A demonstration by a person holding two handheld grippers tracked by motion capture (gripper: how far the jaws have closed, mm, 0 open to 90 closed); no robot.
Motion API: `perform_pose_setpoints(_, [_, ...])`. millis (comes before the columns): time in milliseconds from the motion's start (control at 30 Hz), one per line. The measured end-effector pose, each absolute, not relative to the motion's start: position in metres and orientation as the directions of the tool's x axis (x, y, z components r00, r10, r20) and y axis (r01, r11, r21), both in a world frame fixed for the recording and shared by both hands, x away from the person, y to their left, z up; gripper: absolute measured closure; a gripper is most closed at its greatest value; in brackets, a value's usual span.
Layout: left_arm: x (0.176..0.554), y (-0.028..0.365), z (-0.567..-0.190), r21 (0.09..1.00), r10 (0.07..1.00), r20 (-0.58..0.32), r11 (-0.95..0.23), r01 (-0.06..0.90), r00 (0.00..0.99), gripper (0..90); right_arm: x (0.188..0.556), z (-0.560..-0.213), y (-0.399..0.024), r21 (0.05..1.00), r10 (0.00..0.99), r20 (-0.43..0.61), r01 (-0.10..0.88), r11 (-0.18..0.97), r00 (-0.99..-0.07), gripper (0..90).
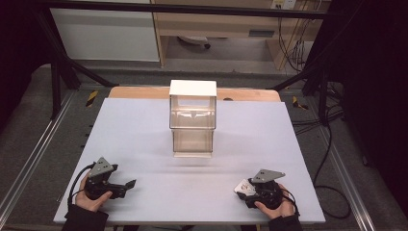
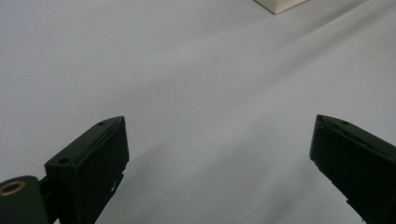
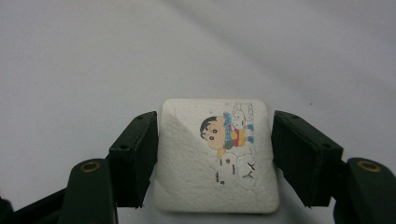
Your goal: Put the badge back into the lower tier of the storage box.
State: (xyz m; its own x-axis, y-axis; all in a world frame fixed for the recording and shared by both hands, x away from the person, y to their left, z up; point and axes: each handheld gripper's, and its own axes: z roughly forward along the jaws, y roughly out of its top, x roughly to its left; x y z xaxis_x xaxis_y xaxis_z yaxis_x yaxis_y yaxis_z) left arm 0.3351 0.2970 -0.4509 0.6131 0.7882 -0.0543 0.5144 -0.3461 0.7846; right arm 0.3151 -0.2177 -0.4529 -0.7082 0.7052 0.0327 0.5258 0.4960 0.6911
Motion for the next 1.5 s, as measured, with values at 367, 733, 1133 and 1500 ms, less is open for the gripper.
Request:
perform_pose_setpoints(367, [0.335, 0.2969, -0.4508, 0.785, 0.788, -0.052, -0.348, 0.513, 0.614, 3.9, 0.3158, -0.4525, -0.2184, 0.691, 0.706, 0.042, 0.531, 0.49, -0.707, 33.3])
perform_pose_setpoints(733, [0.335, 0.2972, -0.4508, 0.784, 0.787, -0.051, -0.349, 0.514, 0.614, 4.0, 0.316, -0.4504, -0.2192, 0.695, 0.706, 0.044, 0.53, 0.487, -0.707, 33.3])
perform_pose_setpoints(1133, [0.3349, 0.2973, -0.4507, 0.785, 0.787, -0.051, -0.349, 0.512, 0.614, 4.0, 0.3161, -0.4468, -0.2196, 0.702, 0.709, 0.044, 0.527, 0.479, -0.704, 33.3])
perform_pose_setpoints(1500, [0.3351, 0.2973, -0.4509, 0.784, 0.788, -0.051, -0.349, 0.513, 0.614, 4.1, 0.3172, -0.4439, -0.2195, 0.711, 0.71, 0.041, 0.52, 0.474, -0.703, 33.3])
